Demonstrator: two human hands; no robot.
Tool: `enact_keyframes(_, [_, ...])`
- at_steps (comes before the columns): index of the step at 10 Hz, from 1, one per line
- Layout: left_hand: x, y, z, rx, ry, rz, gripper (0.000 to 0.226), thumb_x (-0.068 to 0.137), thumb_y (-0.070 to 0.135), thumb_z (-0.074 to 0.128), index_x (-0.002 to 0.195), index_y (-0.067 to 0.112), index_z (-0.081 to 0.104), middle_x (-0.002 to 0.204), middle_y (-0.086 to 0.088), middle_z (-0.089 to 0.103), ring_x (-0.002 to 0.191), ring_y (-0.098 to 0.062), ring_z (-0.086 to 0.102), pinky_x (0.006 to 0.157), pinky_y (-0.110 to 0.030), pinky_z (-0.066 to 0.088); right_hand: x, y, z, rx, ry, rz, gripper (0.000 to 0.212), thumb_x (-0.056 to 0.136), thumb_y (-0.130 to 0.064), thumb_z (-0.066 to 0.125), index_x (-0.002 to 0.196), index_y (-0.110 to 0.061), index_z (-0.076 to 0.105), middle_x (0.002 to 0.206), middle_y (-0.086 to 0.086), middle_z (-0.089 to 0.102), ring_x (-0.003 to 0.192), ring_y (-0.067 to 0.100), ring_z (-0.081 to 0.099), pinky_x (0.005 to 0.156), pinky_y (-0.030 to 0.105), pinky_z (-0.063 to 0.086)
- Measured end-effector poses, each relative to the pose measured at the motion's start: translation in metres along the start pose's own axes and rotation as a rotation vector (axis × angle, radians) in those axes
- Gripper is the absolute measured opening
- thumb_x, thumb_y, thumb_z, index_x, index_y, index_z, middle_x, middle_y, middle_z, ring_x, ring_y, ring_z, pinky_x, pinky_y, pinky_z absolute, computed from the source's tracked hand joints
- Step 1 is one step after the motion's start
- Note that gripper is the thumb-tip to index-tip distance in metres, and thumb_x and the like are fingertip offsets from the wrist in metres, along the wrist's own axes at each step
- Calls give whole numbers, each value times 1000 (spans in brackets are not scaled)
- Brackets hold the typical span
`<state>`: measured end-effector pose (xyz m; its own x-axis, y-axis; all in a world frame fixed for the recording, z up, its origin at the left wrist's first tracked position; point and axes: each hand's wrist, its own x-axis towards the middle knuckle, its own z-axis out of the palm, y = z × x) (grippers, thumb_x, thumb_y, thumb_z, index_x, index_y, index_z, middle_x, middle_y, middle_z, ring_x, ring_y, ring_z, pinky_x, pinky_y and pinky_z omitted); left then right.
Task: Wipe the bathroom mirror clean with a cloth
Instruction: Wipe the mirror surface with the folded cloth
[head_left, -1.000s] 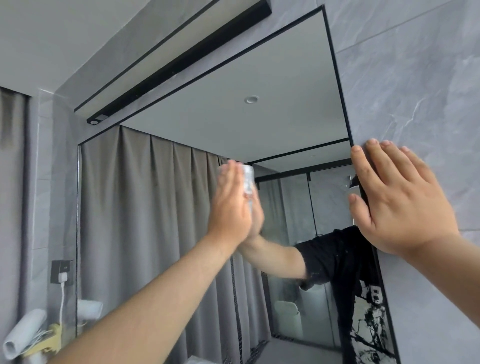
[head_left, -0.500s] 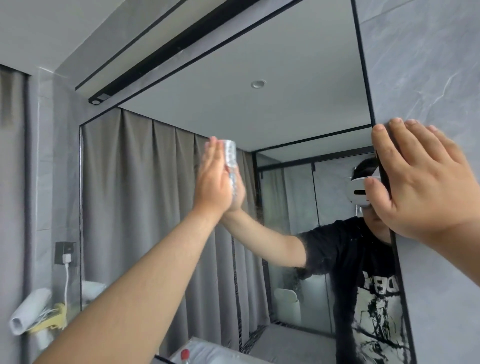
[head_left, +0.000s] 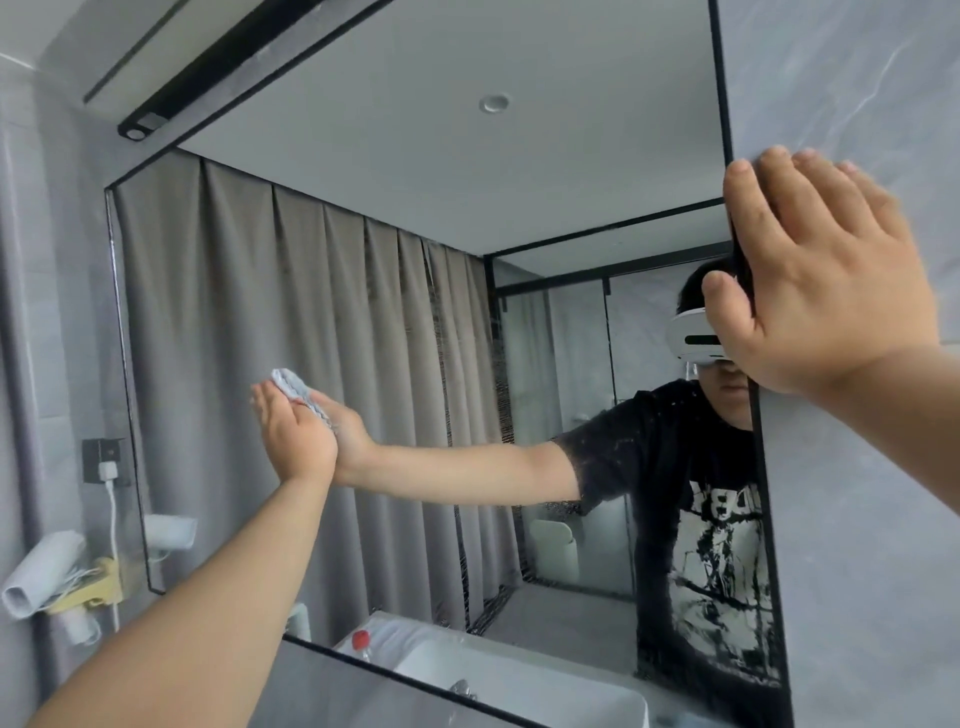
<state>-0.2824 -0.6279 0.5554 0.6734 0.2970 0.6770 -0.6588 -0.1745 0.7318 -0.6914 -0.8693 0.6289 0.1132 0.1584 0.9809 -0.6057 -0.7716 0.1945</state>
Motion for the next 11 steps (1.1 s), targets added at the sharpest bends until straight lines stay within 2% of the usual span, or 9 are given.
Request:
enact_keyframes(1, [-20,24,6,-39,-21,105,53,101,6,30,154,0,25,163,-17,17,152,-25,12,122,-26,5,0,0,1,6,-9,-1,72,93,-44,34,152,-3,30,151,26,38,140,44,33,118,50,17])
enact_keyframes(2, [-57,68,16,-99,-66,338,61,94,18,26,151,-5,27,160,-20,20,151,-30,15,123,-29,6,0,0,0,10,-14,-4,72,93,-44,34,152,-4,30,151,26,37,141,44,32,119,49,16])
enact_keyframes(3, [-101,107,26,-96,-99,601,61,96,22,20,148,-7,31,157,-24,26,149,-34,18,123,-43,13,0,0,1,16,-12,-3,72,93,-44,34,152,-4,29,152,26,37,141,44,32,119,49,16])
enact_keyframes(5, [-206,167,33,-108,-301,978,64,104,30,-2,151,-4,24,160,-22,21,152,-30,11,125,-39,6,0,-2,-3,36,-39,-3,74,91,-44,33,152,-3,27,153,27,34,141,44,30,119,51,16])
enact_keyframes(6, [-219,172,31,-97,-367,1007,64,104,28,-1,150,-5,26,159,-23,23,151,-30,13,125,-41,8,0,0,-4,59,-48,-3,73,92,-43,32,152,-2,25,153,28,32,141,45,29,119,52,15])
enact_keyframes(7, [-212,171,28,-88,-381,971,50,104,14,19,149,-6,30,159,-22,26,151,-26,14,125,-34,7,-1,0,-4,66,-47,-24,73,93,-42,32,153,-2,24,154,30,30,142,46,27,119,53,14])
enact_keyframes(8, [-208,164,19,-80,-379,921,44,102,12,37,142,-5,44,155,-22,35,148,-27,24,124,-30,12,-1,2,0,139,-107,17,73,96,-43,36,156,-6,18,160,27,20,147,45,19,120,57,11])
enact_keyframes(10, [-207,103,-4,115,-413,950,57,92,13,39,147,-2,38,158,-19,29,150,-29,22,123,-47,19,1,4,6,168,-133,8,75,95,-47,32,156,-7,15,160,28,18,147,45,17,120,60,13])
enact_keyframes(11, [-197,71,-16,205,-289,675,55,99,15,32,153,5,27,162,-12,20,152,-22,14,124,-43,16,1,3,6,206,-165,22,76,95,-48,32,158,-9,13,162,25,13,150,44,13,120,61,12])
